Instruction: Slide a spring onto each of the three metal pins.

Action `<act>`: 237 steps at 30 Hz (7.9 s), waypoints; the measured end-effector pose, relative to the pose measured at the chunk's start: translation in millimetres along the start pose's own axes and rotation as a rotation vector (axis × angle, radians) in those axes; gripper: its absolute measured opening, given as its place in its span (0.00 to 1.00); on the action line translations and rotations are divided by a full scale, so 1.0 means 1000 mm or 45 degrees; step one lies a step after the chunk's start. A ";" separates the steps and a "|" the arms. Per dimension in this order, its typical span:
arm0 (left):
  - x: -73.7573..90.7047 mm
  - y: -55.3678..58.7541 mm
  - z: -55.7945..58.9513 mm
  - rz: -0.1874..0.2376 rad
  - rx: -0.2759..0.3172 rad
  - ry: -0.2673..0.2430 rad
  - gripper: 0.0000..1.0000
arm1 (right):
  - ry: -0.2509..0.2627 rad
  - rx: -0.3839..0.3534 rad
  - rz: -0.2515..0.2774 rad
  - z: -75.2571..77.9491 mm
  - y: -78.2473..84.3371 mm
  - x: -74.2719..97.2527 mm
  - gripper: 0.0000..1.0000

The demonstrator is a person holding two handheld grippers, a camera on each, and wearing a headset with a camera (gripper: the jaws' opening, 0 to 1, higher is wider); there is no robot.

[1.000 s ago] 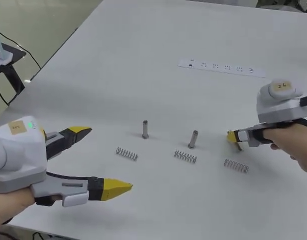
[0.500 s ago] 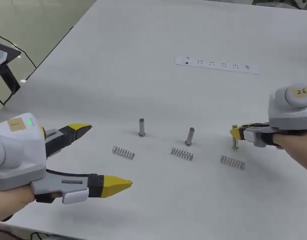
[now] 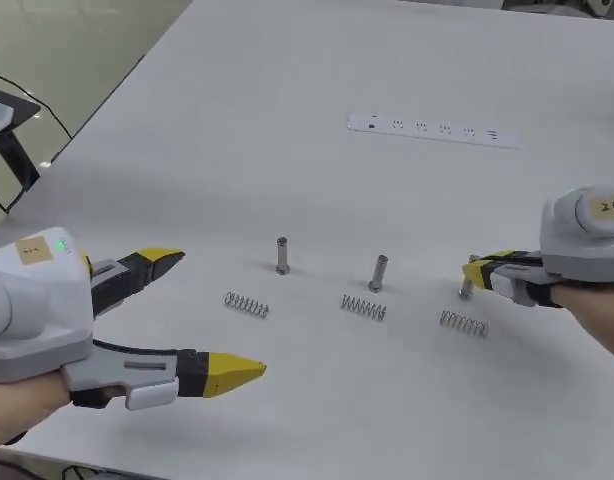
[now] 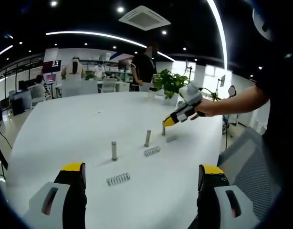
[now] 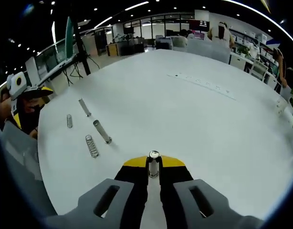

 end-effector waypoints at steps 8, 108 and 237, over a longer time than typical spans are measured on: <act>0.000 0.000 0.001 -0.001 0.000 0.005 0.95 | -0.010 0.002 -0.002 0.000 0.004 0.005 0.06; 0.001 0.000 0.003 0.006 0.020 0.016 0.98 | -0.266 0.451 -0.159 -0.030 0.059 0.013 0.14; -0.134 0.000 0.091 -0.137 -0.166 0.685 0.02 | -0.744 0.790 0.289 -0.135 -0.009 0.128 0.07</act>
Point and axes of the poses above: the centre of the closed fingertips' face, and the gripper's own axes: x roughly backward along the fingers, z roughly to its right, y roughly out of its underside, the point moved 1 cm from there along x, roughly backward along the fingers, and after that the axes turned 14 degrees about y, right-handed, at the moved point
